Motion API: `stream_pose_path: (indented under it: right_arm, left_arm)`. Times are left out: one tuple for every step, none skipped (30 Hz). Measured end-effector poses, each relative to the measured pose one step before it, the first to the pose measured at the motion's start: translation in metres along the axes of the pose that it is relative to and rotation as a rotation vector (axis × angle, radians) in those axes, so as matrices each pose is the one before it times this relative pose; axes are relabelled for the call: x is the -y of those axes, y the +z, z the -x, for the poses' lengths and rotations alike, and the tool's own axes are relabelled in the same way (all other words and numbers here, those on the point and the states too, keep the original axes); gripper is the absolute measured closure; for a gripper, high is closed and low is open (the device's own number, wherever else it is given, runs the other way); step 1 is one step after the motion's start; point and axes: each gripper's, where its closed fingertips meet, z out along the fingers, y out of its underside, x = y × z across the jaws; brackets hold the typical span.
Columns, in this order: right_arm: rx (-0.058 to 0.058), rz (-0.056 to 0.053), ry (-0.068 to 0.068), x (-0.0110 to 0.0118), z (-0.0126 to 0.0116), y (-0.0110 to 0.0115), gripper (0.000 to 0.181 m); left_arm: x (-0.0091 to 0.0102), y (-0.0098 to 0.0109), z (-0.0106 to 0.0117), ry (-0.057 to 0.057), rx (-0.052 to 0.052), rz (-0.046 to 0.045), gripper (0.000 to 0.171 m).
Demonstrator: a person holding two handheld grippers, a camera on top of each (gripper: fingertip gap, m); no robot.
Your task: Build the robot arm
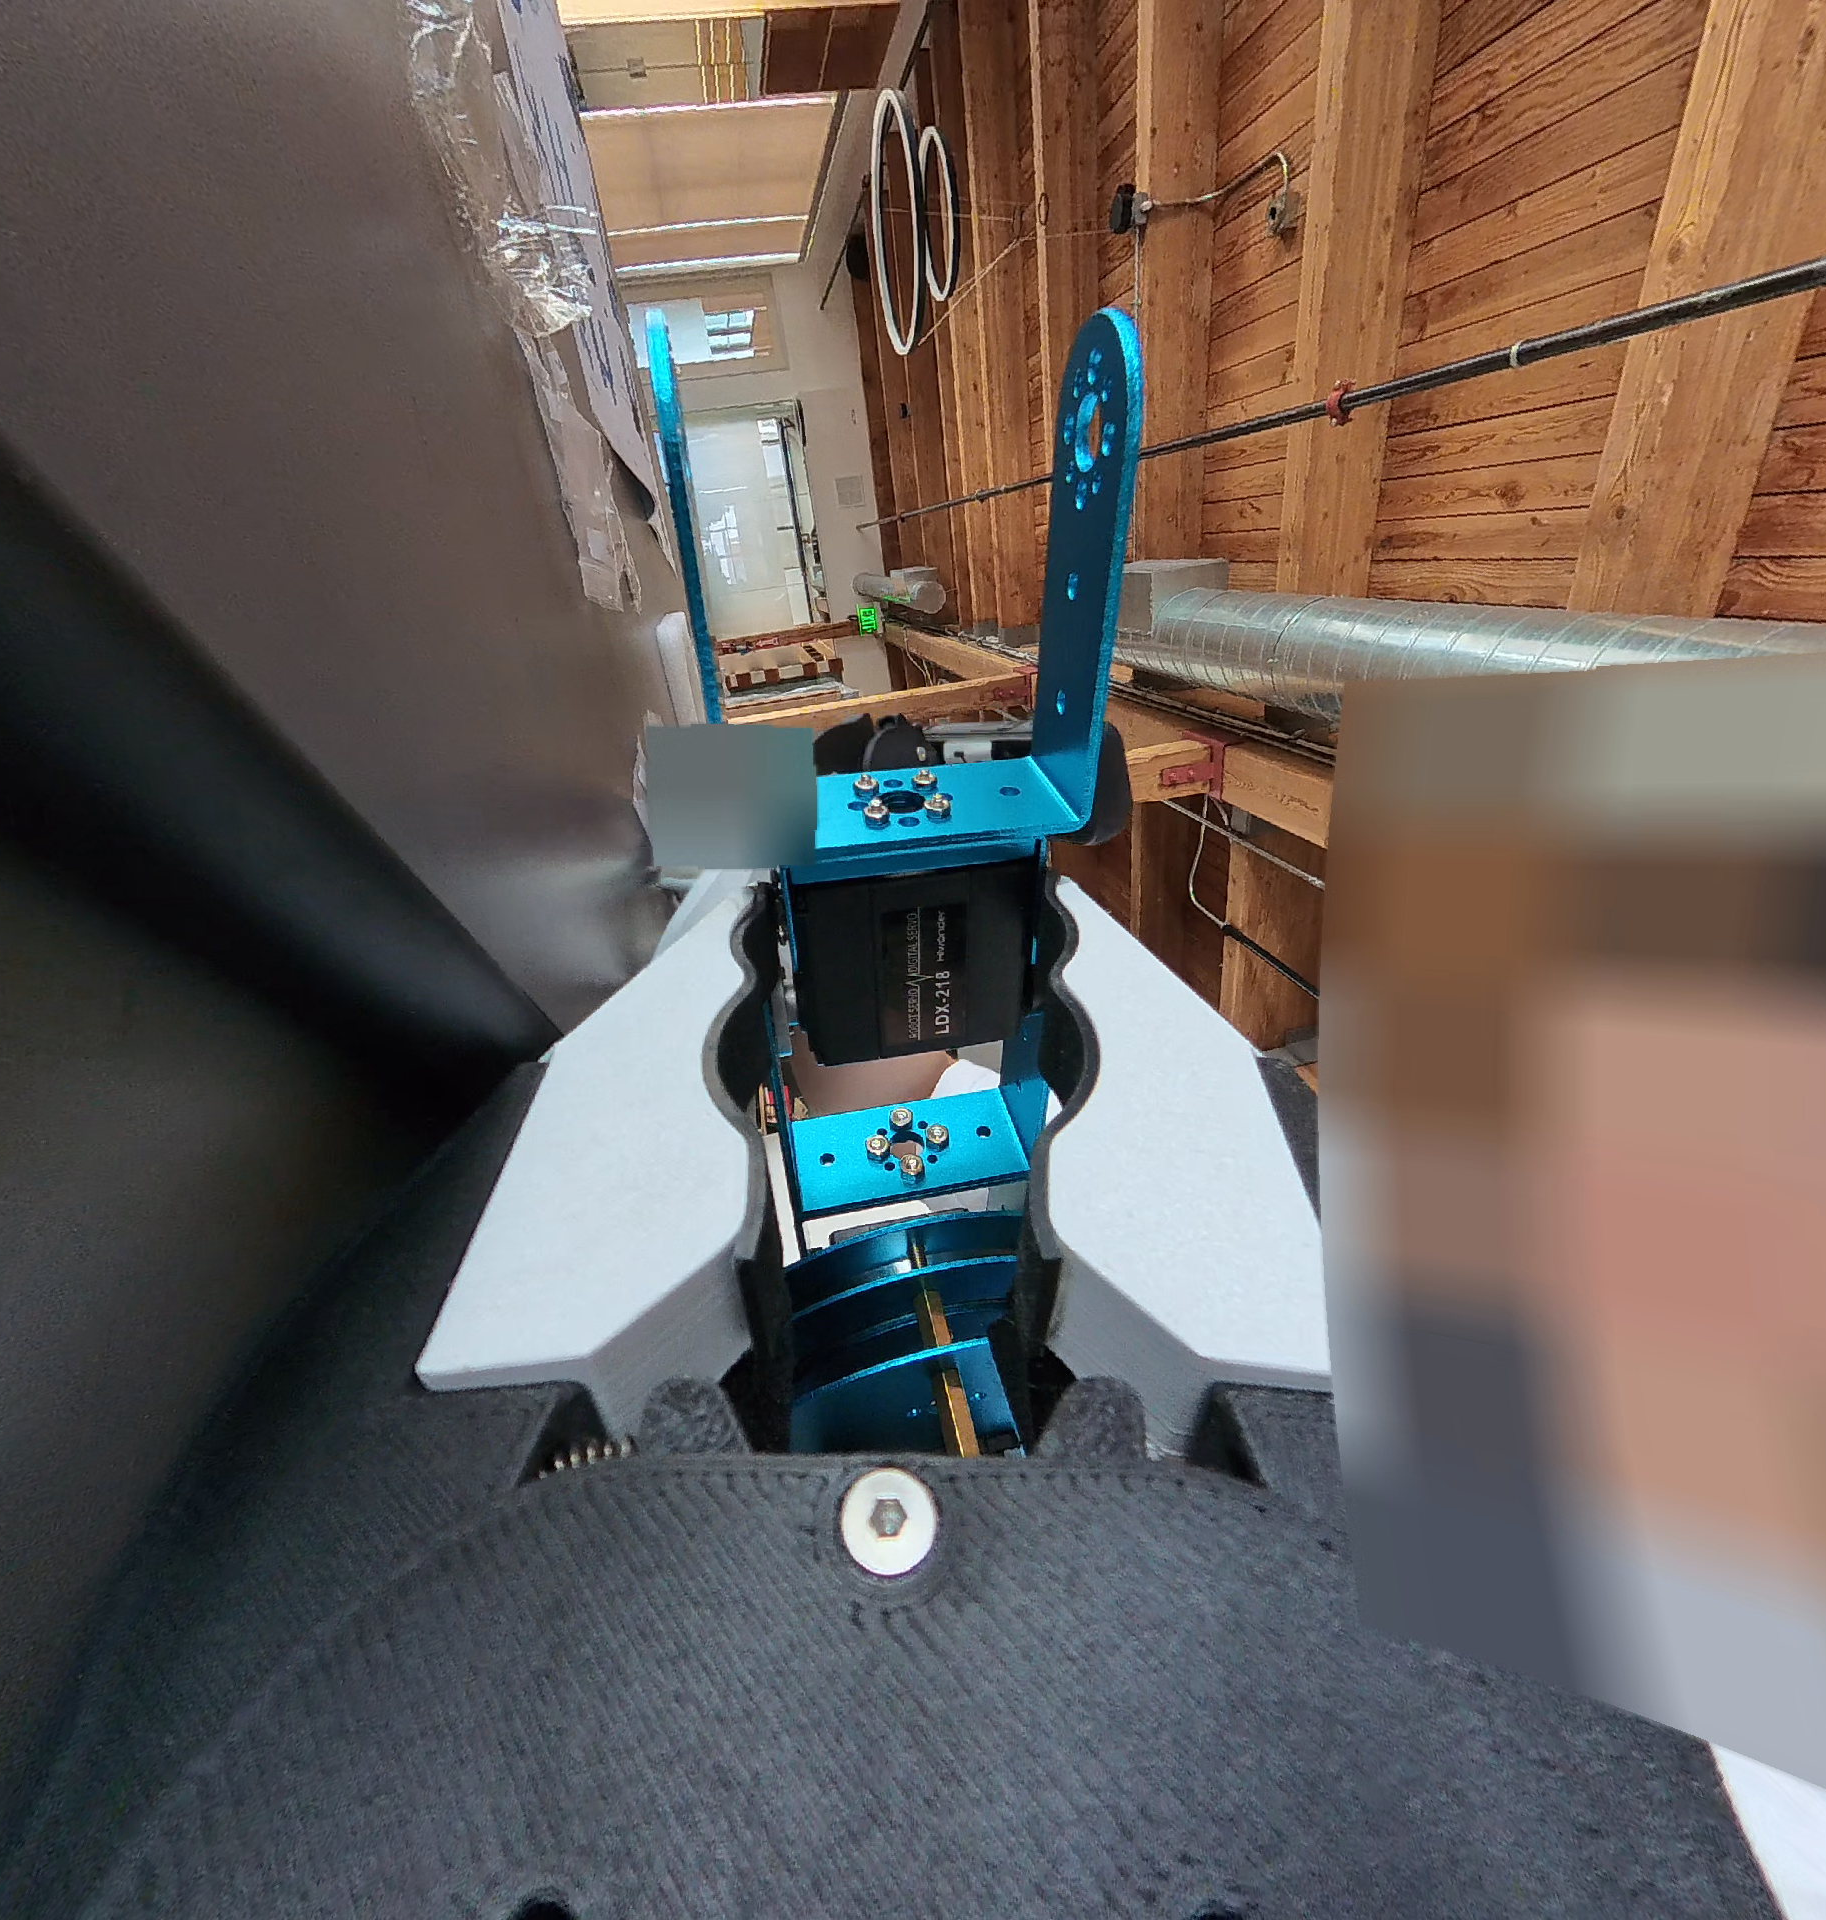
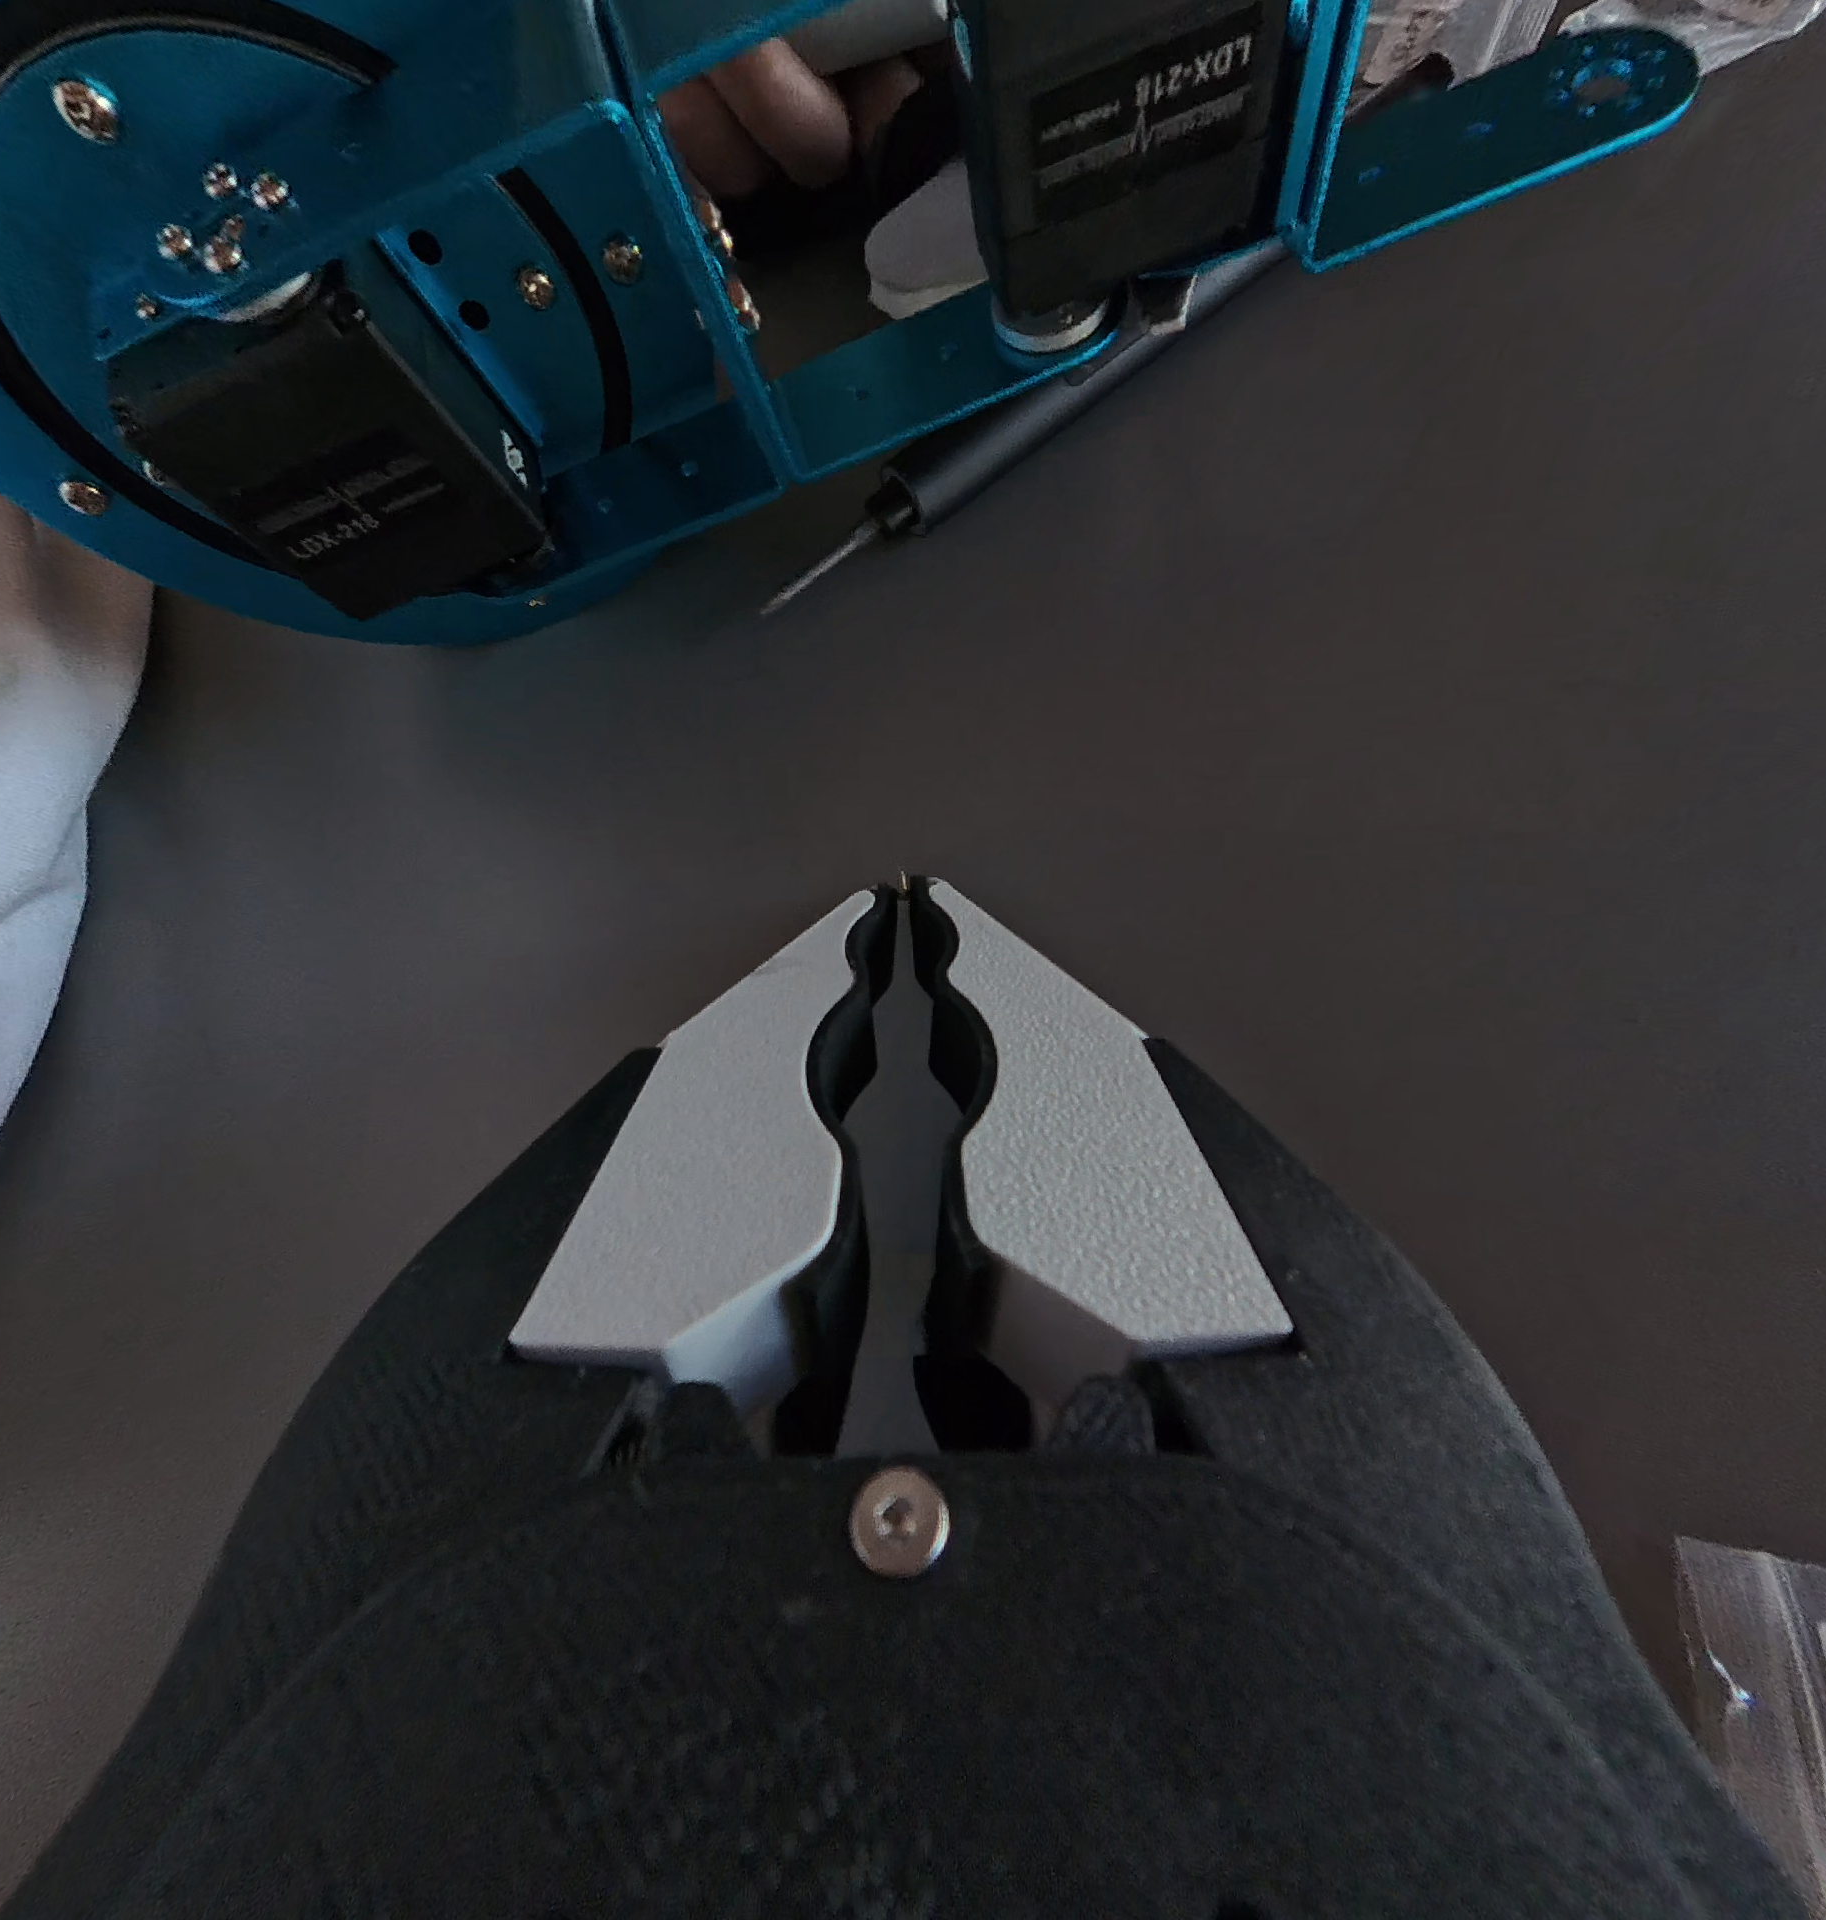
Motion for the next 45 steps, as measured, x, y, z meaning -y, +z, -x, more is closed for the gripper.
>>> stream_pose_path:
  right_arm:
    - [-0.0079,-0.0022,-0.0059,0.00232,0.00046,-0.00174,0.179]
    - [-0.0052,0.0005,-0.005,0.00279,0.0006,-0.00226,0.179]
    - [-0.0063,-0.0002,-0.0061,0.0042,0.00026,-0.00304,0.179]
    - [-0.0074,-0.0032,-0.01,0.00604,0.00008,-0.00363,0.179]
    - [-0.01,-0.0006,-0.0124,0.00735,-0.00078,-0.00427,0.179]
    - [-0.0086,0.005,-0.0157,0.00834,-0.00114,-0.00466,0.179]
    - [-0.0113,0.0042,-0.0188,0.01003,-0.00212,-0.00503,0.179]
    - [-0.0133,0.0033,-0.0185,0.01112,-0.0032,-0.00501,0.179]
    - [-0.0055,0.0058,-0.0173,0.01149,-0.00281,-0.00439,0.179]
    - [-0.0027,0.0053,-0.018,0.01159,-0.00293,-0.00345,0.179]
    - [-0.0026,0.0061,-0.0201,0.0113,-0.00309,-0.00238,0.179]
    - [0.0039,0.0037,-0.0258,0.01089,-0.00198,-0.00115,0.179]
    - [0.0032,0.011,-0.0253,0.00892,-0.00244,0.00037,0.179]
    - [0.0055,0.023,-0.0215,0.00616,-0.00222,0.00161,0.179]
    - [0.0125,0.0216,-0.0235,0.00542,-0.00068,0.00257,0.179]
    - [0.015,0.0233,-0.0234,0.00436,-0.00001,0.003,0.179]
    - [0.0177,0.0278,-0.0212,0.00262,0.00069,0.0035,0.179]
    - [0.016,0.0379,-0.0175,0.00029,0.00006,0.00379,0.179]
    - [0.0157,0.0398,-0.0143,-0.00099,-0.00014,0.00372,0.179]
    - [0.0118,0.0349,-0.0128,-0.00079,-0.00081,0.00325,0.179]
    - [0.0096,0.0292,-0.0114,-0.00043,-0.00088,0.00285,0.179]
    - [0.0126,0.0243,-0.0087,0.00027,0.00001,0.00217,0.179]
    - [0.0121,0.0196,-0.0087,0.0009,0.00026,0.0015,0.179]
    - [0.0046,0.02,-0.0088,0.00064,-0.00078,0.00078,0.179]
    - [0.0023,0.0233,-0.0101,-0.00009,-0.00107,0.00052,0.18]
    - [0.0042,0.0242,-0.01,-0.00076,-0.00087,0.00042,0.181]
    - [-0.0003,0.0197,-0.0069,-0.00034,-0.00167,0.00036,0.181]
    - [0.0074,0.0122,-0.0048,0.00054,-0.00063,0.00046,0.181]
    - [0.0111,0.0039,-0.0011,0.00147,-0.00002,0.0007,0.181]
    - [0.0046,0.0073,0.0001,0.00027,-0.00085,0.00089,0.181]
    - [-0.0052,0.0189,-0.0021,-0.00268,-0.00209,0.00053,0.181]
    - [-0.0106,0.0205,-0.001,-0.00482,-0.00272,-0.00015,0.181]
    - [-0.0098,0.0055,0.0084,-0.00438,-0.00244,-0.00089,0.181]
    - [-0.003,-0.0071,0.0204,-0.00403,-0.00161,-0.00118,0.181]
    - [-0.0032,-0.0043,0.029,-0.00634,-0.00191,-0.00094,0.181]
    - [-0.014,0.0102,0.0356,-0.01077,-0.00373,-0.00087,0.181]
    - [-0.0158,0.0082,0.0464,-0.01361,-0.00399,-0.00061,0.181]
    - [-0.0006,-0.0086,0.0686,-0.01364,-0.00078,-0.00019,0.181]
    - [0.0268,-0.0227,0.0855,-0.01227,0.00526,0.00048,0.181]
    - [0.0503,-0.0412,0.0732,-0.00998,0.0118,0.00127,0.181]
    - [0.0599,-0.0581,0.0598,-0.00899,0.0163,0.00301,0.18]
    - [0.0724,-0.0612,0.0468,-0.008,0.02115,0.00483,0.179]
    - [0.0623,-0.0511,0.028,-0.00842,0.02112,0.00713,0.178]
    - [0.0102,-0.0221,0.0151,-0.01193,0.01257,0.00752,0.178]
    - [-0.0304,-0.0104,0.0073,-0.01209,0.0047,0.00607,0.177]
  left_arm:
    - [-0.00001,0.0,0.00001,0.0002,0.0,0.00004,0.122]
    - [0.00003,0.00012,0.00001,0.0,-0.0002,0.00015,0.122]
    - [-0.00009,0.00017,0.0,-0.0003,-0.0001,0.00005,0.122]
    - [-0.00003,0.0002,0.00004,0.0004,-0.0002,0.00026,0.123]
    - [-0.00001,0.00021,0.00001,-0.0003,-0.0002,0.00011,0.122]
    - [-0.00005,0.0003,0.00007,0.0,0.0,0.00012,0.122]
    - [-0.00004,0.00032,0.00007,0.0003,0.0006,0.00008,0.122]
    - [-0.00008,0.00029,0.0002,-0.0001,0.0011,-0.00034,0.122]
    - [-0.00007,0.00017,0.00014,-0.0012,0.0007,-0.00017,0.122]
    - [-0.00002,0.00008,0.00005,-0.0015,0.0003,-0.0002,0.122]
    - [0.00004,0.00012,0.00009,-0.001,0.0004,-0.00068,0.122]
    - [0.0,0.00001,0.00005,-0.0008,0.001,-0.00127,0.123]
    - [0.00007,-0.00008,0.00008,-0.0016,0.0011,-0.00218,0.123]
    - [0.00003,-0.0001,0.00002,-0.0014,0.0007,-0.00193,0.123]
    - [0.00007,-0.00021,0.00002,-0.0014,-0.0001,-0.0013,0.122]
    - [0.00003,-0.00011,-0.00003,-0.0014,0.0,-0.00058,0.122]
    - [0.0001,-0.00006,0.00011,-0.0008,0.0014,-0.00102,0.122]
    - [0.0,0.00001,0.00024,-0.0002,0.0019,-0.00067,0.123]
    - [-0.00001,0.0,0.00015,-0.0009,0.0015,0.00004,0.123]
    - [-0.00001,0.0001,0.00019,-0.0011,0.0017,0.00044,0.123]
    - [0.00006,0.00003,0.00028,-0.0006,0.0021,0.0002,0.123]
    - [0.0,0.00012,0.00038,0.0011,0.0026,0.00037,0.123]
    - [-0.00004,-0.00008,0.00027,0.0019,0.0032,0.00079,0.122]
    - [0.00003,-0.00007,0.0003,0.0018,0.0026,0.00085,0.123]
    - [-0.00003,-0.00014,0.00006,-0.0005,0.0001,0.00049,0.122]
    - [-0.00004,0.00007,-0.00016,-0.0015,-0.0013,0.00054,0.122]
    - [-0.00006,0.00007,-0.00006,-0.0012,-0.0006,0.00005,0.123]
    - [-0.0001,0.00015,0.00008,-0.0008,0.0001,0.00006,0.123]
    - [-0.00006,0.00018,0.00002,-0.0016,0.0,-0.00027,0.123]
    - [-0.00007,0.00005,0.00001,-0.0018,-0.0005,-0.00055,0.123]
    - [-0.00008,-0.00005,-0.00016,-0.0018,-0.0008,-0.00075,0.123]
    - [0.00002,-0.00031,-0.00019,-0.0004,-0.0006,-0.00115,0.123]
    - [-0.00009,-0.00056,-0.00022,0.0014,-0.0005,-0.00099,0.123]
    - [0.00022,-0.0009,0.00002,0.0008,-0.0001,-0.00214,0.123]
    - [0.00007,-0.0008,-0.00012,0.0034,0.0002,-0.00048,0.123]
    - [0.00007,-0.00068,-0.00007,0.0031,0.0011,-0.00007,0.123]
    - [0.00006,-0.00038,0.00007,0.0025,0.0012,0.0003,0.123]
    - [-0.00004,0.0,0.00013,0.0015,0.001,-0.00026,0.123]
    - [-0.00005,0.0001,0.00003,0.001,0.0003,0.00011,0.123]
    - [-0.00008,0.00016,-0.00004,-0.0003,-0.0012,0.00118,0.123]
    - [-0.00011,0.00014,-0.00013,-0.001,-0.0016,0.00138,0.123]
    - [-0.00006,0.00028,-0.00006,-0.001,-0.0013,0.00133,0.123]
    - [-0.00012,0.00015,-0.00019,-0.0003,-0.0017,0.0015,0.123]
    - [-0.00009,-0.00017,-0.00026,-0.0003,-0.0022,0.00027,0.123]
    - [-0.00002,0.00008,0.0,-0.0001,-0.0008,0.00045,0.123]
